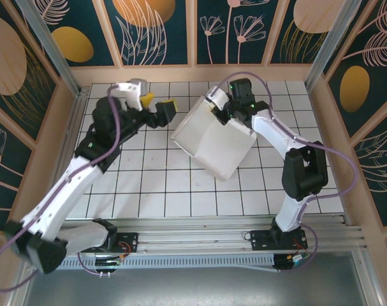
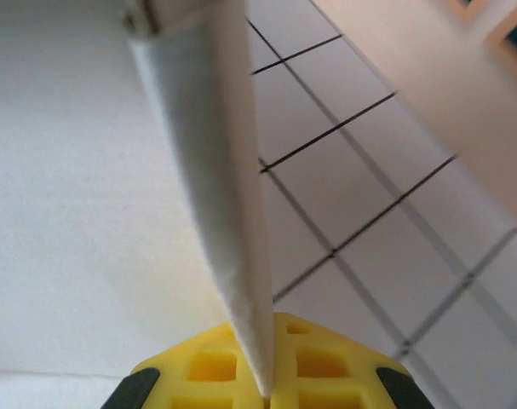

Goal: Fold the paper box

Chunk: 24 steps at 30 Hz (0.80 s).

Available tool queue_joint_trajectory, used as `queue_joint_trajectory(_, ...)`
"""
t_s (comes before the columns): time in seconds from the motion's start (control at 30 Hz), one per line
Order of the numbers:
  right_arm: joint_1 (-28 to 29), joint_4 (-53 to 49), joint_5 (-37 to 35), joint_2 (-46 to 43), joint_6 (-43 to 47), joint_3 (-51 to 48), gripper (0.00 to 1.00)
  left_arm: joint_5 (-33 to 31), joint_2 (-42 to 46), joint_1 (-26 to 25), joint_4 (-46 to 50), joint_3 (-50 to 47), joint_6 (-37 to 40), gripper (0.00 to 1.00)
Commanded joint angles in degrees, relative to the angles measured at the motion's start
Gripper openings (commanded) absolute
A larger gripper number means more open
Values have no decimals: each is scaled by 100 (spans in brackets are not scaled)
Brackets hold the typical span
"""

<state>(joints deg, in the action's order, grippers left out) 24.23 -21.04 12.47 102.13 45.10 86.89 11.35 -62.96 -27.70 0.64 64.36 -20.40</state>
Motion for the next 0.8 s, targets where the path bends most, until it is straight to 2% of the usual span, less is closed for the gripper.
queue_joint_trajectory(0.0, 666, -2407, -2174, 46, 3316, 65, 0, -703, 496, 11, -352, -816, 126, 99)
queue_joint_trajectory(0.03, 816, -2389, -2779, 101, 3681, 26, 0, -837, 702, 11, -440, -1098, 148, 99)
queue_joint_trajectory(0.07, 905, -2309, -2984, 152, 3916, 22, 0, -921, 871, 10, -519, -1287, 198, 99)
queue_joint_trajectory(0.13, 1085, -2228, -2691, 171, 4399, -82, 0, -895, 1048, 11, -666, -1540, 353, 99)
queue_joint_trajectory(0.2, 1343, -1971, -2707, 298, 4769, -343, 0, -802, 1118, 11, -792, -1752, 427, 99)
queue_joint_trajectory(0.27, 1619, -1279, -2976, 410, 5185, -767, 0, -529, 1141, 11, -984, -1984, 554, 99)
queue_joint_trajectory(0.33, 1853, -781, -2851, 470, 5556, -1032, 0, -422, 1159, 15, -1140, -2169, 540, 99)
queue_joint_trajectory(0.4, 2048, -504, -2647, 538, 5737, -1173, 6, -351, 1176, 11, -1305, -2339, 520, 99)
queue_joint_trajectory(0.57, 2218, -117, -2416, 592, 5504, -1424, 34, -369, 1181, 11, -1504, -2587, 500, 99)
queue_joint_trajectory(0.77, 2218, -329, -2346, 351, 5211, -1561, 40, -323, 970, 8, -1653, -2639, 485, 99)
